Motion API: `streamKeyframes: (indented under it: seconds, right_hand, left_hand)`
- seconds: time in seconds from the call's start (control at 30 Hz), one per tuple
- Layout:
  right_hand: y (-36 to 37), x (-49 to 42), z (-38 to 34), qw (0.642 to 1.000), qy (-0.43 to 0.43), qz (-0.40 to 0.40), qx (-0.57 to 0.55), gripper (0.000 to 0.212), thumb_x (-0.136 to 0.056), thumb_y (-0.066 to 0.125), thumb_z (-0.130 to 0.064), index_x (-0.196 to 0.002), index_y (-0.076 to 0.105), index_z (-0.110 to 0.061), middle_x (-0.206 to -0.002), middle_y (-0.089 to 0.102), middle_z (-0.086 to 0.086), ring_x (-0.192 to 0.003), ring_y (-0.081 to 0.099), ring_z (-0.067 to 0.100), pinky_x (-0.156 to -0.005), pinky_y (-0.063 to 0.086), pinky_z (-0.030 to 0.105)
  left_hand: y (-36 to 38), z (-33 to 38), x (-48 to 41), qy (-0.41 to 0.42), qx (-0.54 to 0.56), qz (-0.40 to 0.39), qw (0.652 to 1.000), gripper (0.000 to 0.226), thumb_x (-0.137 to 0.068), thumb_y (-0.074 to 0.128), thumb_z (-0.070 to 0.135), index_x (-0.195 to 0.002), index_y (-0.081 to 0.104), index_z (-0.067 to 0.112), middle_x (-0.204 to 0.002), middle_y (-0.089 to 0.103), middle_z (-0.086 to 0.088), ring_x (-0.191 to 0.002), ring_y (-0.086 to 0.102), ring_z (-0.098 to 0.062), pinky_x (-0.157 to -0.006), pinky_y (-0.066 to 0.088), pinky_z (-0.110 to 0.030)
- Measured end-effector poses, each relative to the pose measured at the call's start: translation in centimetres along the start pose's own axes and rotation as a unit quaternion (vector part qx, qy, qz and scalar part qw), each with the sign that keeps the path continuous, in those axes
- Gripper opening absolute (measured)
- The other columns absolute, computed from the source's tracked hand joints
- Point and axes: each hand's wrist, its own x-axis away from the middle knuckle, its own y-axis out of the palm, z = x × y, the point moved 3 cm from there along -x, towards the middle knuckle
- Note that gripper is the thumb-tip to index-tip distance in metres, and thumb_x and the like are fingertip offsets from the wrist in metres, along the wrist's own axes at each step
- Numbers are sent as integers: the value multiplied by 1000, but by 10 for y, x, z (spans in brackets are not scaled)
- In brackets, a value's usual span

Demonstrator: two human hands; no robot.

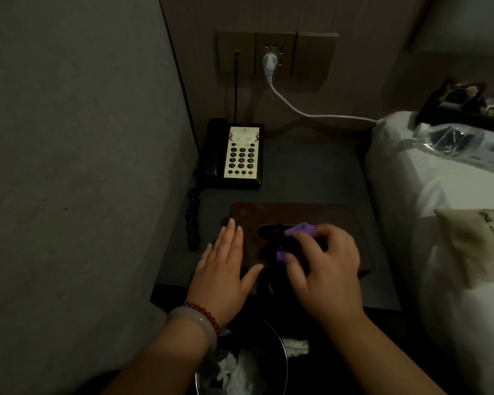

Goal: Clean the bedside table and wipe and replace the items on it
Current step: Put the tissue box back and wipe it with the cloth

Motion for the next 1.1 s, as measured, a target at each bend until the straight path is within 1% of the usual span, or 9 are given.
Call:
streamKeyframes:
  seconds: [0.07, 0.1, 0.2, 0.3, 0.43, 0.63, 0.9, 1.0, 1.1]
  right_hand:
    - [14, -4, 1, 994, 26, -89, 57, 51, -80, 45, -64, -126, 44, -42, -154, 18, 6, -143, 11, 36, -110, 1, 55]
    - [19, -6, 1, 992, 18, -103, 66, 50, -81, 46, -63, -125, 46, -40, -156, 20, 5, -144, 11, 34, -109, -2, 57]
    - [26, -3, -2, 994, -53, -86, 37, 33, -81, 61, -28, -113, 63, -20, -129, 60, 4, -128, 47, 34, -104, 22, 60]
    - [14, 5, 23, 992, -88, -61, 64, 42, -78, 54, -12, -119, 63, -16, -123, 64, 7, -121, 53, 34, -103, 29, 54]
    - [-13, -2, 71, 987, 153, -12, 57, 42, -80, 56, -8, -122, 62, -8, -132, 56, 19, -126, 46, 41, -106, 30, 55]
    - [20, 8, 11, 990, -79, -86, 72, 50, -82, 38, -35, -123, 61, -19, -132, 58, 9, -124, 52, 30, -103, 35, 48]
    - [-1, -33, 54, 969, 239, -29, 48, 49, -96, 35, -19, -145, 35, -13, -155, 24, 10, -143, 19, 29, -114, 18, 38]
    - [16, -59, 14, 988, 85, -96, 91, 48, -96, 32, -28, -142, 37, -19, -153, 27, 7, -140, 22, 30, -112, 22, 42]
    - [36, -68, -28, 967, -85, -229, 70, 49, -100, 31, -34, -148, 23, -29, -158, 11, -2, -146, 6, 23, -118, 8, 42]
  left_hand:
    - [0, 1, 0, -5, 8, 5, 1000, 76, -94, 27, 57, -150, -10, 21, -144, -33, 12, -137, -15, 1, -110, -8, -24]
    - [-1, 2, 0, -7, 7, 5, 1000, 77, -94, 27, 58, -150, -10, 21, -143, -34, 12, -138, -13, 0, -110, -8, -24]
    - [-1, 2, -1, -18, 1, -5, 1000, 77, -94, 27, 58, -150, -11, 22, -142, -35, 13, -144, -12, -8, -112, -5, -26]
    - [0, 2, 0, -23, 13, -15, 1000, 76, -95, 29, 57, -151, -9, 23, -143, -34, 13, -145, -12, -9, -114, -3, -28]
    - [2, 3, -1, -20, 23, -15, 999, 75, -95, 29, 56, -150, -10, 23, -143, -34, 15, -145, -11, -9, -115, -3, -30]
    - [0, 3, -1, -28, 22, -14, 999, 75, -94, 31, 55, -151, -7, 23, -142, -32, 16, -146, -6, -12, -117, 2, -34]
    - [1, 6, -1, -29, 48, -12, 998, 74, -95, 30, 54, -151, -8, 23, -145, -30, 18, -146, -2, -13, -117, 6, -35]
    - [1, 4, -1, -24, 38, -14, 999, 74, -95, 31, 54, -151, -7, 23, -146, -29, 18, -146, 0, -14, -117, 7, -34]
    - [1, 4, -1, -37, 34, -17, 999, 74, -95, 32, 54, -151, -7, 24, -152, -26, 14, -146, -1, -14, -117, 6, -36]
